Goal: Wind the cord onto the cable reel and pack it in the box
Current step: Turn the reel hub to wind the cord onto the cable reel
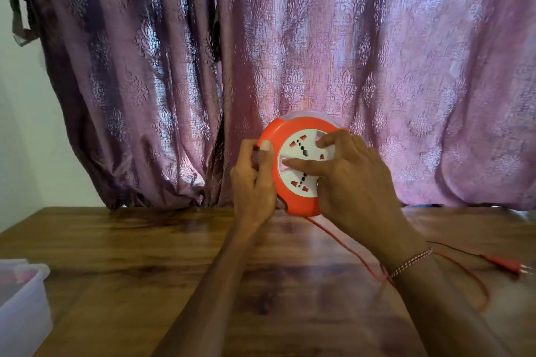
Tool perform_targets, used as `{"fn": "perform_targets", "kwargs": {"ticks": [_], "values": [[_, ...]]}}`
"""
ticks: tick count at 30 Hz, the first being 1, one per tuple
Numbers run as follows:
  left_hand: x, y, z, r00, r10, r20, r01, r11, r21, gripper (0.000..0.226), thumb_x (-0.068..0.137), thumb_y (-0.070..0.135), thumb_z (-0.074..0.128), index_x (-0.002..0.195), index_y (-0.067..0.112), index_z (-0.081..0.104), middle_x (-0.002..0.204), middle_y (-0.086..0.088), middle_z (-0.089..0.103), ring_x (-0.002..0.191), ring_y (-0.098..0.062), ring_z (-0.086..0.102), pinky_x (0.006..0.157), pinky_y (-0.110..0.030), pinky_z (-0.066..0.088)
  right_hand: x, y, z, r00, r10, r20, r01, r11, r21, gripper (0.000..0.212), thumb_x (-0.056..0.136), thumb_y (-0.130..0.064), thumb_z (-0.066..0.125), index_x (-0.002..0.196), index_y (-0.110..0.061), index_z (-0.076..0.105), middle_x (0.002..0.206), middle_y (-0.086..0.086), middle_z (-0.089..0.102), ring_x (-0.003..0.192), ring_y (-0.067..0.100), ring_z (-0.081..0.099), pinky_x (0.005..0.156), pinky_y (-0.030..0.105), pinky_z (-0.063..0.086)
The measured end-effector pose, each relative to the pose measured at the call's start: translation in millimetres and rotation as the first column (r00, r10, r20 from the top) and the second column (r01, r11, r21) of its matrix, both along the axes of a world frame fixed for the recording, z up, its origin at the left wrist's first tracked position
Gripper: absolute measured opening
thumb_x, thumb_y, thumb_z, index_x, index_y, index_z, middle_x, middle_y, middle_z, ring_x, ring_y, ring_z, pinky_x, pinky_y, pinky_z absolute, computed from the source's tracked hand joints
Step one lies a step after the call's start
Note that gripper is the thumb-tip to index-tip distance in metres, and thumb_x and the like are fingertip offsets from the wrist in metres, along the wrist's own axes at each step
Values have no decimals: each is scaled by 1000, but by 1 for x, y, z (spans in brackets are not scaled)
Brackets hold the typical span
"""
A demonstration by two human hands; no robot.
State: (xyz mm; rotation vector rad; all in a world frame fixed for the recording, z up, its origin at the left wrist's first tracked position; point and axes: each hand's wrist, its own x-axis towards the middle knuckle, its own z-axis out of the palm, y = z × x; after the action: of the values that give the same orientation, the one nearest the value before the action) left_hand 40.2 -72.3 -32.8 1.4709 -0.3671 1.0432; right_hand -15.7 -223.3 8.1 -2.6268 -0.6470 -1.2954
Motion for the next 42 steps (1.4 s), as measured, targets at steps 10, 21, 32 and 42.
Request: {"fn": "perform_targets", "kwargs": {"ticks": [10, 21, 32, 42], "values": [[1, -2, 1, 1000, 8, 1, -8, 1000, -13, 33, 102, 42, 45, 89, 13, 55, 69, 4, 63, 61, -3, 53, 58, -36, 46, 3, 2, -1, 994, -112, -3, 111, 979, 170, 57, 80, -67, 58, 131, -39, 58, 84, -1, 68, 87, 26, 62, 66, 36, 51], [1, 0, 1, 1000, -30, 2, 30, 999, -37, 44, 98, 51, 44, 90, 9, 55, 75, -10, 63, 66, -14, 55, 60, -49, 48, 2, -6, 5, 992, 75, -102, -87, 989, -119, 53, 73, -7, 61, 110, -45, 71, 138, 3, 52, 115, 32, 45, 90, 43, 48], [4, 0, -2, 999, 50, 2, -50, 998, 46, 29, 101, 47, 42, 89, 24, 53, 73, 22, 66, 62, 2, 58, 57, -21, 45, -2, 8, -2, 1000, 15, 3, -15, 994, 108, 53, 68, -54, 32, 104, -49, 71, 110, 7, 58, 96, 33, 51, 68, 38, 48], [3, 0, 1, 999, 40, 12, -40, 999, -2, 38, 98, 51, 41, 87, 17, 54, 69, 9, 61, 59, -2, 52, 59, -37, 45, 4, 6, -9, 997, -76, -3, 75, 985, 153, 60, 74, -55, 59, 133, -53, 49, 102, 8, 58, 93, 32, 59, 72, 39, 53]]}}
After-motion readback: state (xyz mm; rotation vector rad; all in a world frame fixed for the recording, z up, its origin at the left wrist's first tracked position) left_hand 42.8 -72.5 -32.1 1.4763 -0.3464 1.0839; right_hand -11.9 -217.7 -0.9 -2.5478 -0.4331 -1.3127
